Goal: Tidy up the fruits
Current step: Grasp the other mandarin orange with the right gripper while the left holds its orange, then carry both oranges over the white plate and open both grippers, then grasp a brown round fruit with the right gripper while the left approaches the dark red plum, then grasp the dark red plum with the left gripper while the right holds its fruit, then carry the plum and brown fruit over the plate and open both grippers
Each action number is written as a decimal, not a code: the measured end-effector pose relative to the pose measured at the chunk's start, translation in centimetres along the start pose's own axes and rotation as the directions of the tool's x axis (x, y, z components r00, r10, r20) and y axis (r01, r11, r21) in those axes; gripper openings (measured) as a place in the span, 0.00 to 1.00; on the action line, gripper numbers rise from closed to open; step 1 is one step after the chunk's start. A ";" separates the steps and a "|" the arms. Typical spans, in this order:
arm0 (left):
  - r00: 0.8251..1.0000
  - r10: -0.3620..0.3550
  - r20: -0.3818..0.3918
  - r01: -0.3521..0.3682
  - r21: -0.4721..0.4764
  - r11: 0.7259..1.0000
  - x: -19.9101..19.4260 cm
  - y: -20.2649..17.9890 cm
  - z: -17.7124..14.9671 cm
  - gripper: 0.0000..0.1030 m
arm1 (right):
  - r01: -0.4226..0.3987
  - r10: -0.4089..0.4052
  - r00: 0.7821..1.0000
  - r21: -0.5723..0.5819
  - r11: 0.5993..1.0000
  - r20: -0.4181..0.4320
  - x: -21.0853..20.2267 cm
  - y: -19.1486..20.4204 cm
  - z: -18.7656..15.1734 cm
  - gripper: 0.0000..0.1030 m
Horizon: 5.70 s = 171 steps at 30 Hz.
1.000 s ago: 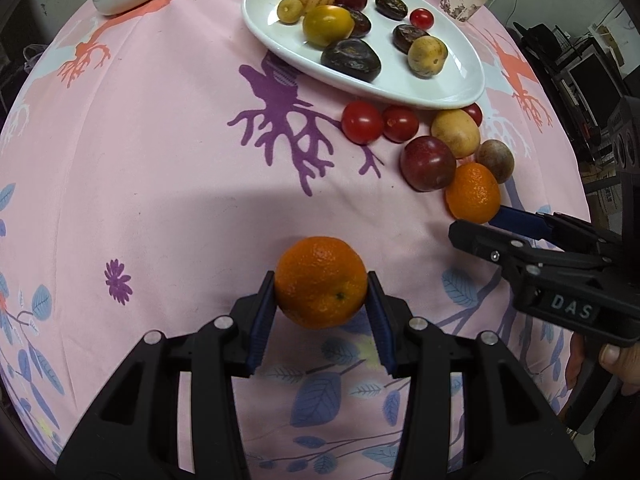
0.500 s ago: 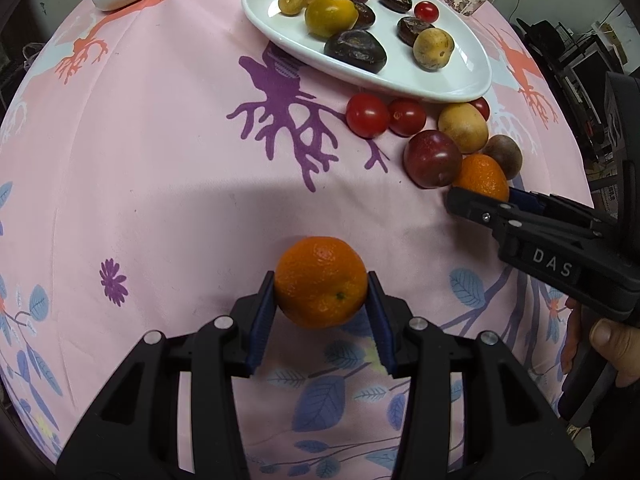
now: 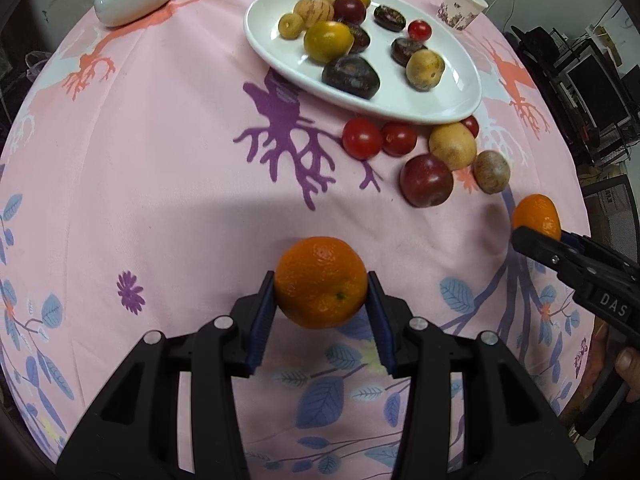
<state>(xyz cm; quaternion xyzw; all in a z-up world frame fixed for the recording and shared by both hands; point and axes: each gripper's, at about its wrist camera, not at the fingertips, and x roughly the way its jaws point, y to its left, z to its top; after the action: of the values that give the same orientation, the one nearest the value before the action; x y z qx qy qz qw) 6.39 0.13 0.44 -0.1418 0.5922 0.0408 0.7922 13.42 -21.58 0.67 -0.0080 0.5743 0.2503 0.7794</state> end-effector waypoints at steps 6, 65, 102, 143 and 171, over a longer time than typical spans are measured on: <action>0.998 -0.004 0.069 0.003 0.020 1.000 -2.2 -0.3 2.1 0.43 | -0.030 0.029 0.998 0.008 1.000 0.057 -2.7 0.0 0.8 0.44; 0.995 0.050 0.081 -0.047 -0.032 0.998 -0.9 -0.6 3.8 0.83 | -0.059 0.052 0.998 0.187 0.981 0.045 -0.8 -4.9 1.1 0.70; 0.998 0.069 0.008 -0.069 0.037 0.997 2.4 -4.0 2.3 0.89 | 0.102 -0.096 0.992 -0.062 0.993 0.087 2.4 -2.0 1.4 0.70; 1.000 -0.011 -0.029 0.010 -0.063 0.998 5.6 -5.7 5.8 0.73 | -0.029 0.030 0.999 -0.017 0.999 0.029 0.7 -4.4 -1.4 0.35; 0.992 -0.081 0.100 0.081 0.002 0.997 -2.4 -2.1 4.7 0.39 | -0.067 0.076 0.995 -0.126 0.990 0.065 -1.0 -0.1 0.7 0.36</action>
<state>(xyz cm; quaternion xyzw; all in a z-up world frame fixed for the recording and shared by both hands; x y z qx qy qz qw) 10.49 -0.39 4.34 -0.1644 0.5457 0.0165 0.8215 13.87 -21.80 1.77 -0.0271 0.5300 0.3133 0.7875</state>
